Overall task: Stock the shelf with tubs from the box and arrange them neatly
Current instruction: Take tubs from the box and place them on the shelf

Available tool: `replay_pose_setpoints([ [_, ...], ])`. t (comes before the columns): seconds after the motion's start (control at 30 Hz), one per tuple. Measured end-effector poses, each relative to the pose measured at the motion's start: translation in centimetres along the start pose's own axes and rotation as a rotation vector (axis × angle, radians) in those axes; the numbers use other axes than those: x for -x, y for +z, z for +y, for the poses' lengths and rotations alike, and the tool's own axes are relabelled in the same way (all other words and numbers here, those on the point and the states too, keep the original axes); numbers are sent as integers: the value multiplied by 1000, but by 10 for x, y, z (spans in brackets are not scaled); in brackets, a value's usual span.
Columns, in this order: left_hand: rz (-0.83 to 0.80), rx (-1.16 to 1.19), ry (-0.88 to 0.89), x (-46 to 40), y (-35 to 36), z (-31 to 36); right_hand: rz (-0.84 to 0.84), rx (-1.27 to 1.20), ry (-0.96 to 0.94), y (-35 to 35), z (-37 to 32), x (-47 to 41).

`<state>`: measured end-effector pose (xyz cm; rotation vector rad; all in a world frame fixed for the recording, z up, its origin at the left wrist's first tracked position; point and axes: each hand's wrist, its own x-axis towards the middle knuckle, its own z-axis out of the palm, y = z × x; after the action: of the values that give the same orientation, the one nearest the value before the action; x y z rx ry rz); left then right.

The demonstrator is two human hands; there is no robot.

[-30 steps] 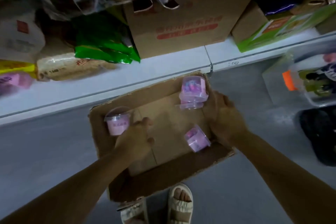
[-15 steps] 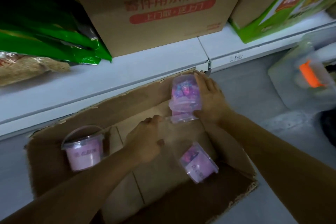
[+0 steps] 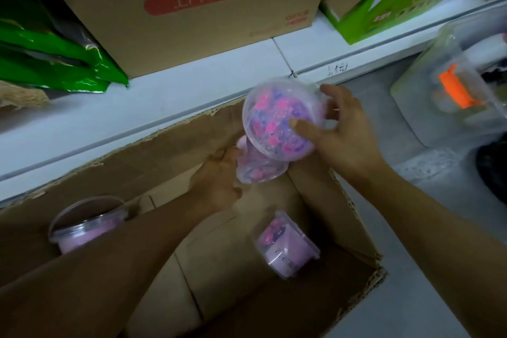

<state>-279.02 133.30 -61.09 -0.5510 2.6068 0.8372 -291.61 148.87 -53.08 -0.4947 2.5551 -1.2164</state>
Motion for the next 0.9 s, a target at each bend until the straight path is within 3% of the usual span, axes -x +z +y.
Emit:
replay_pose_setpoints([
  [0.13,19,5,46,-28,5,9,95,-179,113,-11,7,-3],
  [0.27,0,61,88,-51,17,14,86,-389,161,-14,12,-6],
  [0.63,14,39,-63,-49,13,4,73,-441,226,-20,9,-4],
  [0.9,49,558,-332,53,-45,13,31,-538,422,-47,-53,37],
])
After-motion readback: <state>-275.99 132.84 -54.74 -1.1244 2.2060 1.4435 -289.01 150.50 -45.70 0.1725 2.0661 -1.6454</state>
